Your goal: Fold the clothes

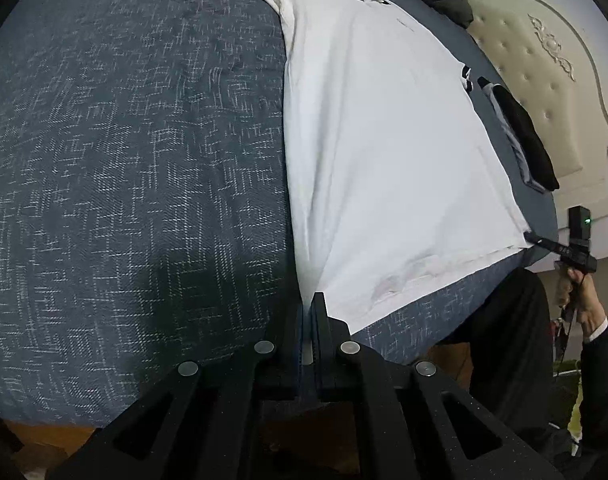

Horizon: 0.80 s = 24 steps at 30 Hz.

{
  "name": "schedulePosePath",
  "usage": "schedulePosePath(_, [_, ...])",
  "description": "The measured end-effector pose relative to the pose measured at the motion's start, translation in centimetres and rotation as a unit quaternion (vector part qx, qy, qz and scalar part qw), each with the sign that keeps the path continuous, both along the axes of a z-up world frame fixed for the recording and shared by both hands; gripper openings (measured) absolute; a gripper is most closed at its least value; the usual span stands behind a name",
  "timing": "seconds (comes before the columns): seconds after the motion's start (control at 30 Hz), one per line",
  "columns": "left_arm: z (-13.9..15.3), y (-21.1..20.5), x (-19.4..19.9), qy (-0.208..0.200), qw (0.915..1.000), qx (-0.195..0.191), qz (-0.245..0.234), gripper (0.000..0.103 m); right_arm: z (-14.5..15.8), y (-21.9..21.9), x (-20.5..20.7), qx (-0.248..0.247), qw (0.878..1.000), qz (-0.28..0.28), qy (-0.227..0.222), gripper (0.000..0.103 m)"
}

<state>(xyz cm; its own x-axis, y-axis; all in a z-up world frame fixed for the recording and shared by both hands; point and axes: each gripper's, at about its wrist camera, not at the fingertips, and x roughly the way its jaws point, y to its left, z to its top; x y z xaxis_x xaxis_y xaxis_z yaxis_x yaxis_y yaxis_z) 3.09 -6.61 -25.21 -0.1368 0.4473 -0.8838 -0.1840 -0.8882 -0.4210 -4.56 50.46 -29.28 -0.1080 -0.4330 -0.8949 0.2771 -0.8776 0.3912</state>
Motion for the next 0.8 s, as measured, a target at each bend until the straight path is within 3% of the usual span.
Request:
schedulePosePath(0.13, [1.3,0.2,0.5,0.010,0.9999,0.006,-0.010,0.004,2.7,2.2,-0.5,-0.006,0.999,-0.034,0.031,0.004])
schedulePosePath(0.27, [1.1,1.3,1.0,0.008,0.9994,-0.007,-0.032,0.004,5.1,3.7,0.2,0.009,0.998,-0.024,0.058,0.004])
schedulePosePath(0.47, [-1.8,0.7,0.7,-0.021,0.9994,-0.018,-0.022,0.004,0.5,4.2,1.1,0.047,0.999,-0.020,0.016,0.003])
schedulePosePath(0.8, [-2.5,1.0,0.7,-0.035,0.9991,-0.010,-0.020,0.004,0.2,4.8,0.9,0.026,0.999,-0.019,0.019,0.004])
